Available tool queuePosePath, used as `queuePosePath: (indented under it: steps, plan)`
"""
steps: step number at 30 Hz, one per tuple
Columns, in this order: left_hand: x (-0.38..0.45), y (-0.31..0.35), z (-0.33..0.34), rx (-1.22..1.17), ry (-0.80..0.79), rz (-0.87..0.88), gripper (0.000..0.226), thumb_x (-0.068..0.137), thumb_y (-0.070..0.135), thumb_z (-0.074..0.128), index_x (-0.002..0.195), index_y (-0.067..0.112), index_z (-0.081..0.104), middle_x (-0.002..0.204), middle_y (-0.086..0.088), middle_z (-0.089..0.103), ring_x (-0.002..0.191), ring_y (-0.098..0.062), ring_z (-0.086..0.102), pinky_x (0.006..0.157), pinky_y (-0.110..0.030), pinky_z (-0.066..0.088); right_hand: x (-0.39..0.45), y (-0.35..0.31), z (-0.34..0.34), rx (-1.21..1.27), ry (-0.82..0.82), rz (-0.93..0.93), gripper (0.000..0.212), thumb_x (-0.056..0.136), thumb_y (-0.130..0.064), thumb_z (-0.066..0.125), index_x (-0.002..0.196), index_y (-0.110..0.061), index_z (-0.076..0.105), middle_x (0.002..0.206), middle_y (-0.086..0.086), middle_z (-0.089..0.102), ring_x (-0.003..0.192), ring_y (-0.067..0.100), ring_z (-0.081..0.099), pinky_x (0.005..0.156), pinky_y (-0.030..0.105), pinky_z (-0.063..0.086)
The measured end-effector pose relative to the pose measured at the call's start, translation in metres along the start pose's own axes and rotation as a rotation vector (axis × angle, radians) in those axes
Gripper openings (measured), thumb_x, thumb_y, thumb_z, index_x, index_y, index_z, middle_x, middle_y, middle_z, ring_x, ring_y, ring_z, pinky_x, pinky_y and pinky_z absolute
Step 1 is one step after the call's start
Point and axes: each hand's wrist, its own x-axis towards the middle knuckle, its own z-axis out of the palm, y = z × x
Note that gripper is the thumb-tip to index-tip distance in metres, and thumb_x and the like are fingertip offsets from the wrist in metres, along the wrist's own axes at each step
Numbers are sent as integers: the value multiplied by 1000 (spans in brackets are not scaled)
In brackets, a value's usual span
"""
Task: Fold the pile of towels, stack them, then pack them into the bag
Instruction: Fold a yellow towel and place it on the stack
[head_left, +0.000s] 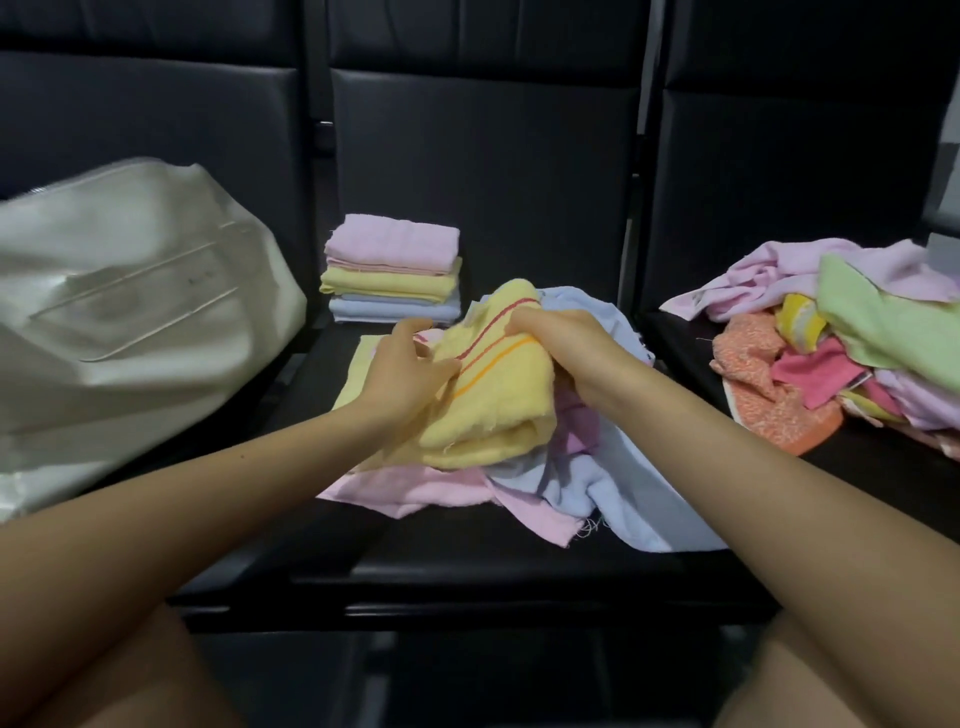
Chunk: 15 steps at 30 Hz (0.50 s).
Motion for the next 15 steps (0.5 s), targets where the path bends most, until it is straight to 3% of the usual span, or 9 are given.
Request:
queuePosePath:
  steps: [2,4,5,7,9,11,13,15]
  plan:
    - [1,-5,-12,17,31,29,32,90,28,66,118,23,53,100,5,59,85,-10,55,71,-24,44,1,-9,16,32,-12,-48,30,79,-37,62,95,-12,69,85,6,67,81,25,67,82,38,54]
    - [0,-4,-21,-267,-55,-76,18,97,32,55,104,18,64,93,0,68,77,-11,59,70,-26,50,2,-15,33,119,-110,-53,27,86,-41,60,78,-15,66,70,1,65,64,15,63,64,28,50]
    - [-2,-1,-24,-481,-120,-168,25,101,32,48,97,17,66,84,-2,70,74,-13,61,67,-25,52,0,-18,42,167,-198,-43,27,90,-39,58,76,-17,64,65,-1,65,59,11,61,60,24,48]
    - [-5,-1,-31,-818,-186,-323,35,102,34,40,84,18,65,68,1,69,73,-14,62,64,-24,51,-2,-20,58,203,-354,-31,23,96,-30,52,85,-15,66,75,1,69,71,10,64,69,23,49]
    - [0,-12,-41,-944,-223,-431,44,100,46,37,89,16,67,79,-5,73,85,-20,64,77,-31,49,-3,-18,71,224,-406,-54,18,96,-20,53,96,-9,67,86,6,69,83,16,64,78,24,50]
    - [1,-22,-52,-920,-255,-470,51,98,51,38,108,11,68,101,-13,73,95,-27,67,85,-38,49,-2,-13,77,199,-325,-103,15,93,-12,57,99,-5,69,81,4,66,78,16,60,71,23,48]
    - [5,-27,-59,-763,-266,-508,42,96,42,50,118,8,62,101,-14,72,91,-27,70,80,-38,52,3,-5,79,77,-171,-171,12,88,-8,59,94,-9,70,74,-2,62,71,13,56,67,24,45]
    - [10,-31,-64,-529,-205,-529,43,91,32,62,126,7,58,106,-13,71,95,-27,68,85,-39,53,7,4,78,-33,-81,-177,14,84,-7,59,96,-10,67,78,-5,60,74,13,57,72,28,48]
